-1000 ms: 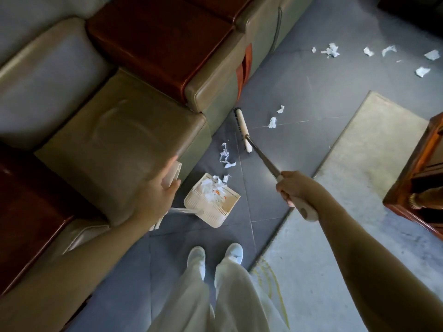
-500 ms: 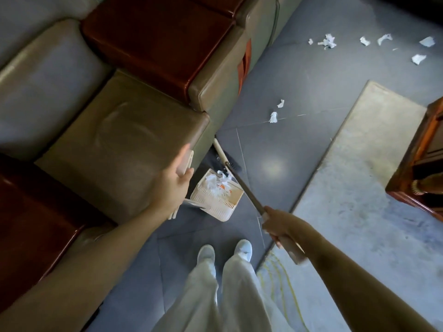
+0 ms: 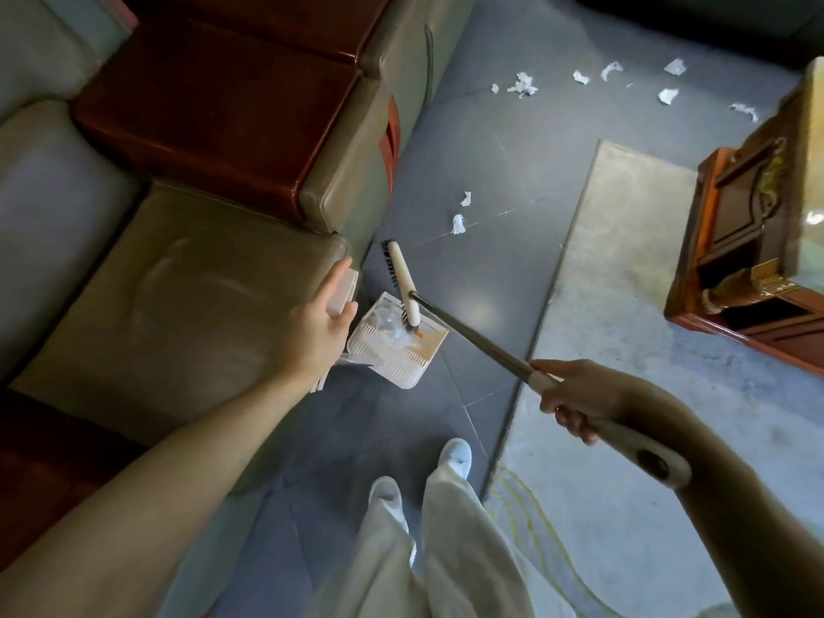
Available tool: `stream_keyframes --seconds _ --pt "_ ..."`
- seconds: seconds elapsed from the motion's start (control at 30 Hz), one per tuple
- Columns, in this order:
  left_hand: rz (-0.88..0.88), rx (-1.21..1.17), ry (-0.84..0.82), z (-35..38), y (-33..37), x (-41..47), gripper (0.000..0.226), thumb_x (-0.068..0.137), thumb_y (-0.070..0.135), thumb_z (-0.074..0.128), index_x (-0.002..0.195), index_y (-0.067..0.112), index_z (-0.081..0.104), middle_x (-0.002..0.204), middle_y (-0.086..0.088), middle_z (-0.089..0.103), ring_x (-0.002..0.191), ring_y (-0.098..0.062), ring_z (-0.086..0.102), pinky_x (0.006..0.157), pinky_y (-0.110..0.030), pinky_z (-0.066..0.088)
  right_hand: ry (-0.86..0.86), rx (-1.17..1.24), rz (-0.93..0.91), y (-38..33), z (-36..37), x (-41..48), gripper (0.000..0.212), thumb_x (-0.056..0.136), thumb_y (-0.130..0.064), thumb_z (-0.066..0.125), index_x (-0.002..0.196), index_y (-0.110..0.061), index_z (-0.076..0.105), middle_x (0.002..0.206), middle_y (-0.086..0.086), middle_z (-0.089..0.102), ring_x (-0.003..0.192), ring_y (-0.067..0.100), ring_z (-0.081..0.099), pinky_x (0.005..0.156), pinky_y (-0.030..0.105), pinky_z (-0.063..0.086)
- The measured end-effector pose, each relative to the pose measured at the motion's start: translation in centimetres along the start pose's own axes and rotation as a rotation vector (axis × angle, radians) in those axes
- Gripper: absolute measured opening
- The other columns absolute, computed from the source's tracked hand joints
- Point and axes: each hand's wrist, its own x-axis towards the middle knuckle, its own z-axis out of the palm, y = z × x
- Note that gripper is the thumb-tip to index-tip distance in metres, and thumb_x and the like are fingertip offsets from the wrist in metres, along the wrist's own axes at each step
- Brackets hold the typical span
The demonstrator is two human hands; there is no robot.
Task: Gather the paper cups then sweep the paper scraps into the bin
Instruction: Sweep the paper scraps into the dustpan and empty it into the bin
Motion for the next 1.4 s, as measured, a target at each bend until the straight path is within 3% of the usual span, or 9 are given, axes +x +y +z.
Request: stream_keyframes --seconds 0.2,0.33,0.47,0.57,0.63,0.73,0.9,1.17,1.4 --pt "0.021 0.007 0.005 3.1 3.2 6.0 0.055 0.086 0.029 0.055 0.140 0.030 0.048 0.119 -0.006 0.068 0.079 -0.030 0.063 0.079 -0.040 0.052 0.070 0.074 -0.049 -3.0 -5.9 2.1 0.041 0.089 0.005 0.048 0.129 -0.001 0.048 0.039 0.002 0.047 0.033 0.012 0.042 0.034 0.019 0.038" --pt "-0.028 0.019 -0.007 6.0 5.0 12.4 0.053 0.088 0.028 0.058 0.140 0.032 0.048 0.116 -0.017 0.067 0.089 -0.039 0.065 0.084 -0.047 0.052 0.148 0.108 -0.103 -6.2 -12.5 6.0 0.034 0.088 0.005 0.048 0.122 0.008 0.050 0.042 0.005 0.046 0.034 0.013 0.041 0.035 0.019 0.038" --pt "-0.065 -0.036 -0.018 9.3 7.6 18.2 0.055 0.092 0.009 0.061 0.142 0.025 0.046 0.131 -0.004 0.060 0.112 -0.026 0.060 0.091 -0.017 0.040 0.195 0.049 -0.115 -10.3 -19.4 10.8 0.027 0.087 0.003 0.047 0.112 0.002 0.056 0.058 0.014 0.051 0.042 0.020 0.046 0.044 0.028 0.044" --pt "-0.093 -0.039 -0.035 11.3 9.4 22.8 0.055 0.093 0.008 0.059 0.144 0.023 0.044 0.123 -0.014 0.064 0.078 -0.005 0.062 0.070 -0.013 0.038 0.262 -0.195 -0.149 -13.8 -24.3 15.0 0.028 0.086 -0.004 0.050 0.112 -0.001 0.056 0.078 0.016 0.060 0.063 0.028 0.055 0.064 0.035 0.050" --pt "-0.132 -0.021 -0.049 12.9 10.3 25.9 0.055 0.093 0.009 0.058 0.143 0.026 0.044 0.099 -0.020 0.066 0.060 -0.007 0.058 0.060 -0.023 0.035 0.296 -0.272 -0.155 -15.9 -27.3 18.0 0.027 0.086 -0.007 0.050 0.111 -0.002 0.057 0.076 0.010 0.058 0.062 0.024 0.055 0.057 0.027 0.045" --pt "-0.158 -0.007 -0.050 15.0 11.3 30.1 0.055 0.093 0.011 0.058 0.143 0.030 0.044 0.102 -0.013 0.065 0.081 -0.041 0.061 0.063 -0.030 0.040 0.314 -0.360 -0.164 -18.3 -30.6 22.0 0.020 0.085 -0.008 0.051 0.105 -0.005 0.054 0.072 0.005 0.056 0.056 0.016 0.052 0.048 0.022 0.035" --pt "-0.134 -0.027 -0.035 16.2 12.3 35.1 0.051 0.093 0.010 0.059 0.142 0.019 0.047 0.116 -0.036 0.058 0.106 -0.049 0.056 0.090 -0.045 0.042 0.238 -0.385 -0.090 -20.3 -33.3 26.7 0.022 0.089 -0.008 0.050 0.110 -0.008 0.049 0.064 0.004 0.055 0.040 0.010 0.054 0.037 0.015 0.034" --pt "-0.113 -0.020 -0.097 17.6 13.4 41.3 0.054 0.094 0.008 0.057 0.144 0.023 0.043 0.122 -0.016 0.064 0.104 -0.038 0.058 0.080 -0.030 0.042 -0.115 -0.185 0.098 -23.1 -34.9 24.2 0.029 0.087 -0.005 0.055 0.115 -0.009 0.056 0.062 0.005 0.053 0.043 0.009 0.045 0.039 0.018 0.039" --pt "0.020 -0.001 -0.133 17.3 13.4 46.4 0.049 0.094 0.013 0.060 0.141 0.021 0.048 0.116 -0.015 0.067 0.096 -0.034 0.062 0.078 -0.023 0.043 -0.104 0.005 0.103 -29.0 -42.5 20.1 0.043 0.087 0.004 0.049 0.129 -0.002 0.051 0.042 0.002 0.046 0.033 0.010 0.040 0.036 0.016 0.036"
